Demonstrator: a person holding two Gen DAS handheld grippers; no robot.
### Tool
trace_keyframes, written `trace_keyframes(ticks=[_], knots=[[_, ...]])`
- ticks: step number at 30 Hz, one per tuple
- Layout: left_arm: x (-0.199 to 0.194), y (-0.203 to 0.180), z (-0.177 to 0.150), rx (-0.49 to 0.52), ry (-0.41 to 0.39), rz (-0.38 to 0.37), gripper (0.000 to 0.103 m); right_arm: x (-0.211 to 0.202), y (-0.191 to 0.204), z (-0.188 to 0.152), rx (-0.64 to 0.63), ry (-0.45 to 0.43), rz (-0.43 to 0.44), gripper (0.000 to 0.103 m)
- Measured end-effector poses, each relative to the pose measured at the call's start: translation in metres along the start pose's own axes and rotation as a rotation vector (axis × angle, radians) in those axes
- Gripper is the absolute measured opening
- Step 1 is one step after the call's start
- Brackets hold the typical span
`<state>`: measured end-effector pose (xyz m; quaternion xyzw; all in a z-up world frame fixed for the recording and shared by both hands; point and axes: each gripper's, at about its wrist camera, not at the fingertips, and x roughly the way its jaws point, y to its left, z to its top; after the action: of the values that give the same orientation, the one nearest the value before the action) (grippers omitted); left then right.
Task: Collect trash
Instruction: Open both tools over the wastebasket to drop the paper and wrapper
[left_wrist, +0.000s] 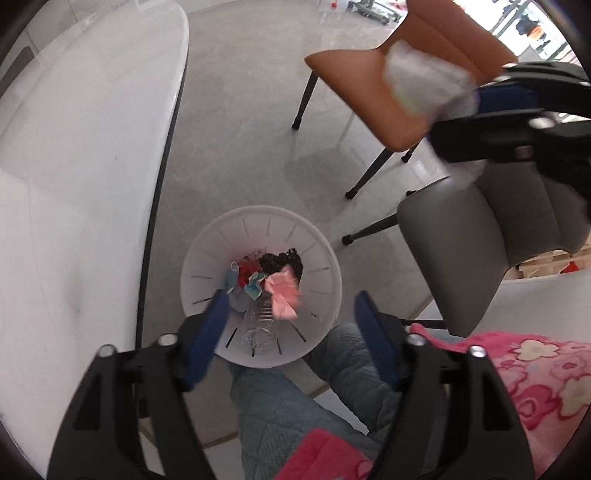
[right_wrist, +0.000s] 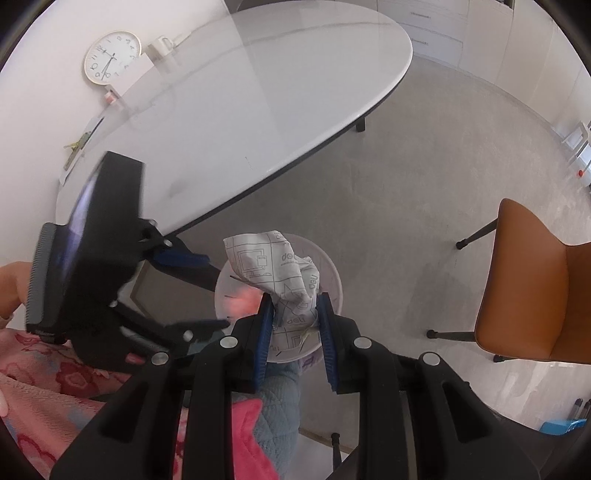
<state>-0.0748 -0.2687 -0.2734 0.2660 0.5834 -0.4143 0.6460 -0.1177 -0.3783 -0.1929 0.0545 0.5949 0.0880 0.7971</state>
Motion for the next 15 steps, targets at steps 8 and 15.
trace_keyframes(ticks=[8,15], knots=[[-0.036,0.015,-0.003,-0.055,-0.028,0.055,0.084,0.021,-0.004,0.001,0.005,0.012,0.023,0.025],[-0.068,0.039,-0.020,-0.121,-0.053,0.125,0.091,0.067,0.010,-0.002,-0.034,0.062,0.023,0.026]])
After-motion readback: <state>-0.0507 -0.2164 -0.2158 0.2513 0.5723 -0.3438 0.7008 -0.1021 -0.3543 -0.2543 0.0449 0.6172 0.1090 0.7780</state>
